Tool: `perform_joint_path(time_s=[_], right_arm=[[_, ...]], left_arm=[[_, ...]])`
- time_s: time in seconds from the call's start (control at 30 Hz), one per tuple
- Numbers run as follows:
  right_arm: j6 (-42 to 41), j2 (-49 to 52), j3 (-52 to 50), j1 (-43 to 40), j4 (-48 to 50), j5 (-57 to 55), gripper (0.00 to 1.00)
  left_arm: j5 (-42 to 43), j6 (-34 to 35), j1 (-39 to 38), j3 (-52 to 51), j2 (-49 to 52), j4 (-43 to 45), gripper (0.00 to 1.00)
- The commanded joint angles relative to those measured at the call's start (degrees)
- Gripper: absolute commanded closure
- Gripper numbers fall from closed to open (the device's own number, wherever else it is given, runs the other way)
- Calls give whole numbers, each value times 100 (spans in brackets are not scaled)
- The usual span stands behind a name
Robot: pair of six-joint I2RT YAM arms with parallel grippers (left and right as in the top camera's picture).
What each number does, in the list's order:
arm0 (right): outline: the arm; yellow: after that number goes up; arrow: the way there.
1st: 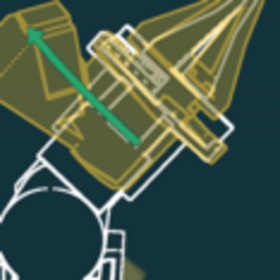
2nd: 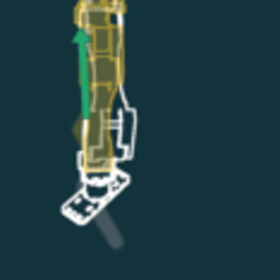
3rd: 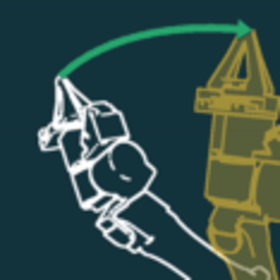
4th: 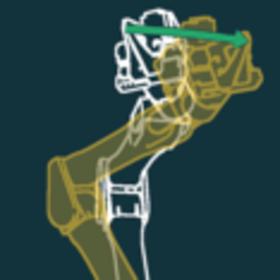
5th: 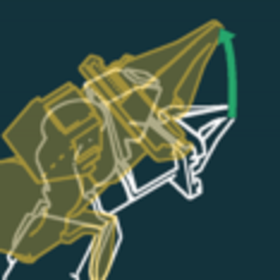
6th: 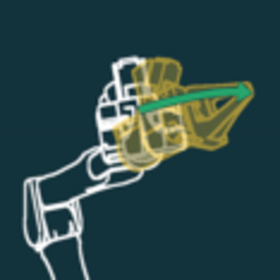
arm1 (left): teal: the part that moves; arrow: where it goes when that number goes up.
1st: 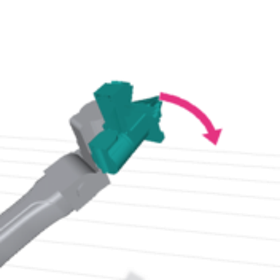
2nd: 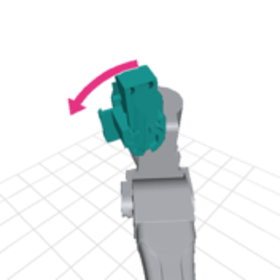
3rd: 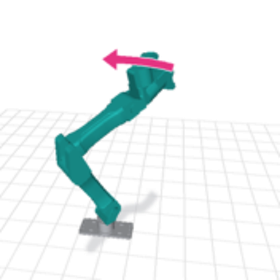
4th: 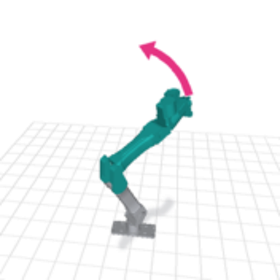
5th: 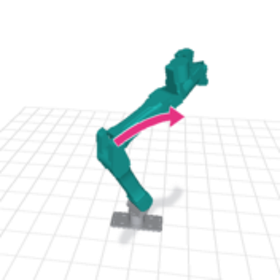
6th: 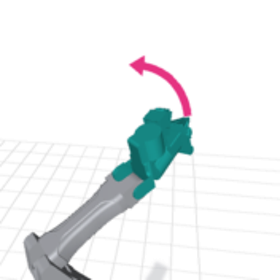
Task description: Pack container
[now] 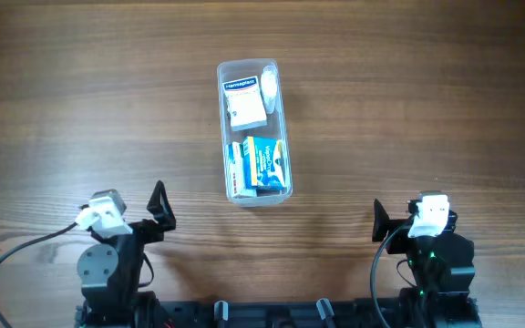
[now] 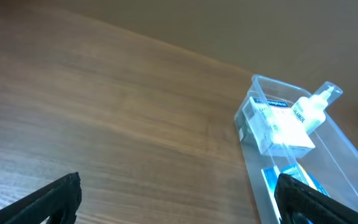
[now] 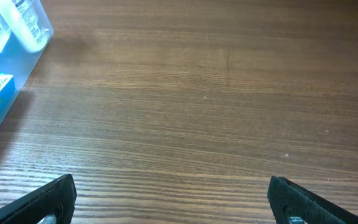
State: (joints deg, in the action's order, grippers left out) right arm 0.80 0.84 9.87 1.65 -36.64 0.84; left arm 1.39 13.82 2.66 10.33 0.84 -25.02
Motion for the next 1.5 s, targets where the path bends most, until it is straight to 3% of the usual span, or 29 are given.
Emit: perform_joint_path(time_s=[0.0,0.4,1.47], right_arm=[[70,-46,-26,-24,13,-98,0],[70,-46,-26,-24,13,-98,0],[68,-46,-26,-24,13,-98,0]], left_arm=[[-39,11,-203,-267,-68,254,0],[-542,7,-577,-385,-68,374,0],[-538,9,-577,-385,-68,367,0]])
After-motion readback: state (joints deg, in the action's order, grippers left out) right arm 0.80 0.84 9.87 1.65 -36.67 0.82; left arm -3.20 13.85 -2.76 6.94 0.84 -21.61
